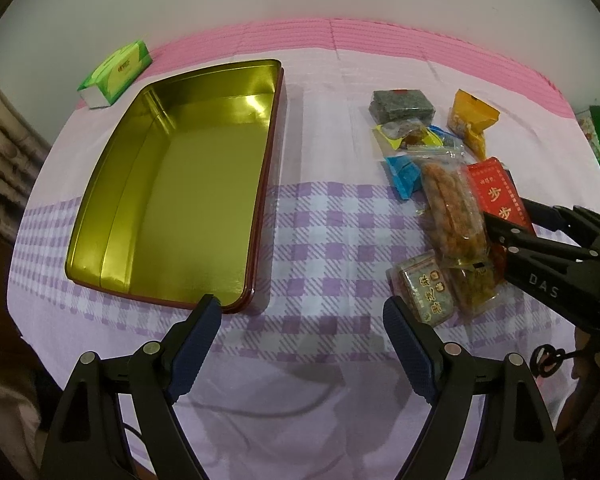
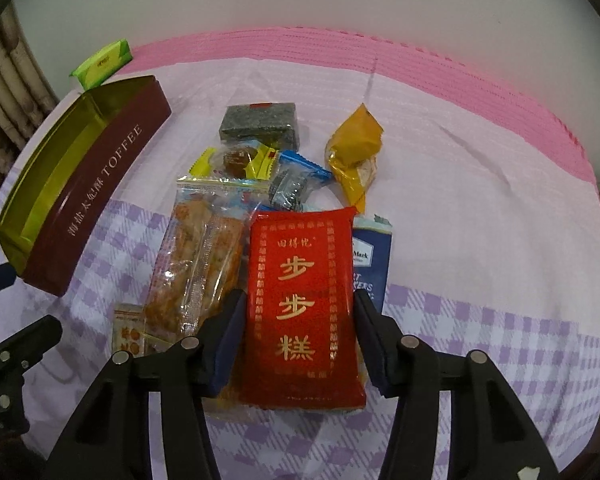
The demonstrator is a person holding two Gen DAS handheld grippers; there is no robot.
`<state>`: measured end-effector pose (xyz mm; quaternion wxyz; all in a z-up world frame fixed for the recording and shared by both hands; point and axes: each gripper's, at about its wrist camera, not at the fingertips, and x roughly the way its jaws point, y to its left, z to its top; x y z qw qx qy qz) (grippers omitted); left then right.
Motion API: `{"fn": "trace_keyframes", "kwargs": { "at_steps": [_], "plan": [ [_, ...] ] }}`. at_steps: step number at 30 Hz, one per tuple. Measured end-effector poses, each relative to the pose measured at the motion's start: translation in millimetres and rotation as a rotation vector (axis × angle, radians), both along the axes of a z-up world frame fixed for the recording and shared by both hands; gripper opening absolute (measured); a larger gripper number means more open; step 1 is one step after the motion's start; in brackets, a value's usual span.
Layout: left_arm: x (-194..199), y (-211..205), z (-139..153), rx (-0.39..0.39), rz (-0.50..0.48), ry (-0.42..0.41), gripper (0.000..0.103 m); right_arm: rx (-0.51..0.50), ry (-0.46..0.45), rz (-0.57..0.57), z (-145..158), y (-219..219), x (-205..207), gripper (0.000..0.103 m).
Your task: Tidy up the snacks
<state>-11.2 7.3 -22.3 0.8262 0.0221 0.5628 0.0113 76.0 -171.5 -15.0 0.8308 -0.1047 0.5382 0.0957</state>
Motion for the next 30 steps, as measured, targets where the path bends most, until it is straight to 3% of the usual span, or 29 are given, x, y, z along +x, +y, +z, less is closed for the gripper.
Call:
{"fn": "trace_keyframes", "kwargs": {
  "at_steps": [5,16,22,30],
  "plan": [
    [-0.9,-2.8,1.2,0.007,-0.005,-0.002,0.083,0.000,-0.006,0.002,0.8,-1.6,-0.2,0.043],
    [-4.2,-9.8,5.5,-0.012,-0.033,-0.011,0.083,0.063,-0.039,-0.064,11.6,-23.0,-8.7,0.042],
    [-0.7,-22.1,0.7,-0.114,-0.063,0.050,0.083,0.073,-0.064,-0.146,19.8,-57.0,-12.4,0.042],
    [14.3,-41.1,-6.3,-0.135,-0.071,0.120,0.082,0.079,-0.027,-0.249,12.7,-103.8,-20.0,0.042]
  ]
}}
